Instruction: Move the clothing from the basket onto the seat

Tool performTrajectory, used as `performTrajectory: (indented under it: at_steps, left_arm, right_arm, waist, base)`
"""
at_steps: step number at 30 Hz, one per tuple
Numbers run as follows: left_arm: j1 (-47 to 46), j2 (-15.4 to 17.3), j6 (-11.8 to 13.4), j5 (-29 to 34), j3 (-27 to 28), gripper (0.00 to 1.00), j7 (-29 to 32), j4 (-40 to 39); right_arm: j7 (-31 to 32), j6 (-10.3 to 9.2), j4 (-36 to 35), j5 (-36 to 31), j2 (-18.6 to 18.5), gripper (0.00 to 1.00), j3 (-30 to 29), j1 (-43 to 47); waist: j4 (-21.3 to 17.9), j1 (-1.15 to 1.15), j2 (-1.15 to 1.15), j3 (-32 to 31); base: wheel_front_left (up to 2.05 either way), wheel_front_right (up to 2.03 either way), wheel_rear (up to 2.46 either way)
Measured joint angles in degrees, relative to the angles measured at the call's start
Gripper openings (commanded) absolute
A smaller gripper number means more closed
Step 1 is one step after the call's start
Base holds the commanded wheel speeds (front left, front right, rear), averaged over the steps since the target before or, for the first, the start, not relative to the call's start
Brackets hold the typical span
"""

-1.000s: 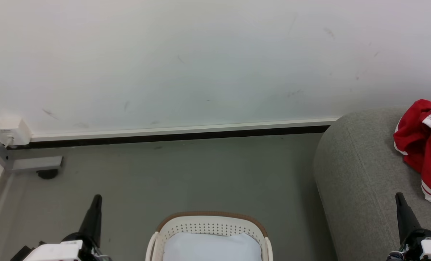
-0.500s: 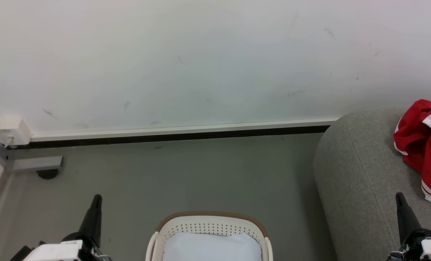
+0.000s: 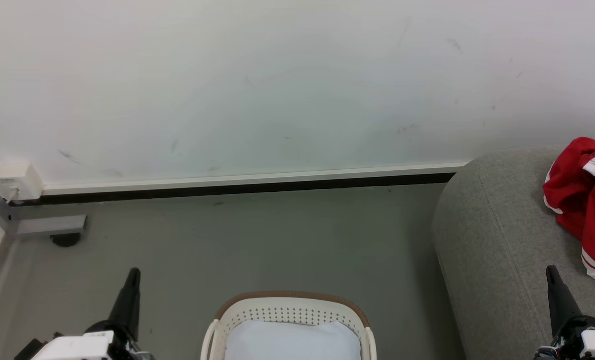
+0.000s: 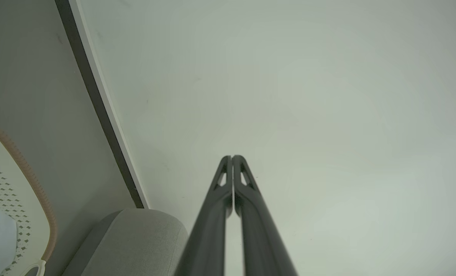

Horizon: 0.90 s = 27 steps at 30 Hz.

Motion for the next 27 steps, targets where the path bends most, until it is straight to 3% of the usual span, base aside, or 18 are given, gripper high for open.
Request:
performTrajectory:
  at_steps: [27]
  left_arm:
    - [0.0,0.0,0.0,0.0,0.0,0.0,0.0,0.0]
  right_arm:
    - [0.1,-0.01,0.0,-0.3,0.1,0.0,-0.2,0.0]
  waist:
    - [0.0,0.0,0.0,0.0]
  base:
    - [0.0,0.0,0.0]
